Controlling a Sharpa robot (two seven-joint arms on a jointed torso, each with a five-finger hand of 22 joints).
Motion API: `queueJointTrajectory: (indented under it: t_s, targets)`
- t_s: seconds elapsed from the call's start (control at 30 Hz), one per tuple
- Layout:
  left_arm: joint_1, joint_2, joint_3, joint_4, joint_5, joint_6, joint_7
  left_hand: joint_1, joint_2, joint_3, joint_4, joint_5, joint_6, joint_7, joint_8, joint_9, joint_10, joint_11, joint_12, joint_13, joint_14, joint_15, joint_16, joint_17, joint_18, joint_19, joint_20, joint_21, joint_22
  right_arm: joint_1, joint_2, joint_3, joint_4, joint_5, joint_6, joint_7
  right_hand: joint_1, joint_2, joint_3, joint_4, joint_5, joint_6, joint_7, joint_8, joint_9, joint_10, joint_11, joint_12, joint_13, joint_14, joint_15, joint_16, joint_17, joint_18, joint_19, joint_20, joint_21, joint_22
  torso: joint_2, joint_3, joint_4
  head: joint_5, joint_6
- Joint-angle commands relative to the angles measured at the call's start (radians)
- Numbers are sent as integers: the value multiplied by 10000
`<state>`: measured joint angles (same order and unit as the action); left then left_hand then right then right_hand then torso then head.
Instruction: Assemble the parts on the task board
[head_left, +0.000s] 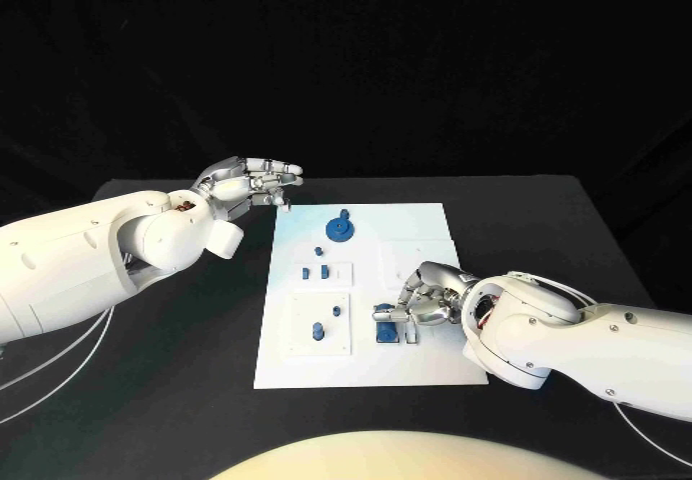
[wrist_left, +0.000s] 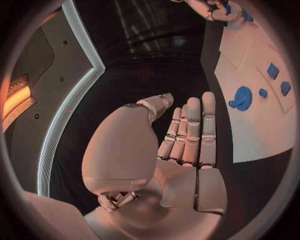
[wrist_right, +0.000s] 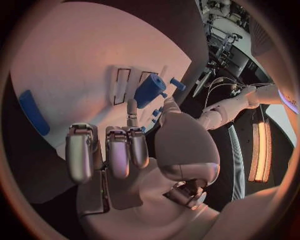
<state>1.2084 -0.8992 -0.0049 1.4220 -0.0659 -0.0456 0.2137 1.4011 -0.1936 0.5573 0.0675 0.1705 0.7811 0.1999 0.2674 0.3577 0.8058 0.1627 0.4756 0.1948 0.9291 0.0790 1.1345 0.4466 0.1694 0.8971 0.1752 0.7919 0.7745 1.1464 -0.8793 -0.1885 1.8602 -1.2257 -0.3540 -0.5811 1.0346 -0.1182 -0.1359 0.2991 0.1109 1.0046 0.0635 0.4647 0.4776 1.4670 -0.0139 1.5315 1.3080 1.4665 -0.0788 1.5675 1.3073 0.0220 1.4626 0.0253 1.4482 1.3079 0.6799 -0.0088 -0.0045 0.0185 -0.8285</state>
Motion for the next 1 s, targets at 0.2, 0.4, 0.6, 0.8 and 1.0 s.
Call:
queueJointTrajectory:
  t_s: [0.2,0.4,0.6,0.8,1.0]
  targets:
    - [4,-9,6,17,-6,139,46,-125,10,2,49,19,-54,230,39,-11,-43,-5,33,-9,7,71,1,-12,145,45,8,-51,-12,-54,12,-1,-39,-178,-537,85,-524,-173,-123,5,-556,-128,24,22,22,735,54,-116,2275,995,41,-61,2439,30,849,25,-89,2103,2,4,-2,32,9]
    - [4,-15,6,20,-6,139,43,-125,10,2,49,19,-54,230,39,-11,-43,-5,33,-9,7,71,1,-12,145,45,8,-51,-12,-66,-141,-1,34,-117,-431,578,-174,230,185,-30,-125,-140,25,57,38,741,55,-112,2280,998,47,-56,2452,25,858,35,-71,2113,-1,7,2,25,-14]
    - [4,-36,-2,20,-6,134,35,-125,10,2,49,19,-54,230,39,-11,-43,-5,33,-9,7,71,1,-12,145,45,8,-51,-12,-114,-443,-1,247,368,-231,1468,905,474,316,-74,820,-19,-57,250,111,820,-14,11,2366,1034,-8,14,2598,-12,901,-5,124,2198,-6,19,-12,72,9]
    - [3,-57,-27,24,-6,138,33,-125,10,2,49,19,-54,230,39,-11,-43,-5,33,-9,7,71,1,-12,145,45,8,-51,-12,-142,-820,-1,581,654,140,2165,1458,416,227,-85,736,25,-97,367,148,904,-49,156,2466,1043,-37,33,2634,-36,925,-34,246,2252,-9,23,-16,87,8]
    - [2,-62,-49,28,-6,141,45,-134,22,2,67,21,-60,230,50,-10,-65,-4,49,-18,4,73,5,-15,145,54,11,-71,-27,-152,-947,-2,647,611,559,2233,2462,318,164,-102,230,255,-240,774,362,987,-169,301,2566,1043,-131,33,2634,-60,948,-111,376,2311,-6,8,-25,57,15]
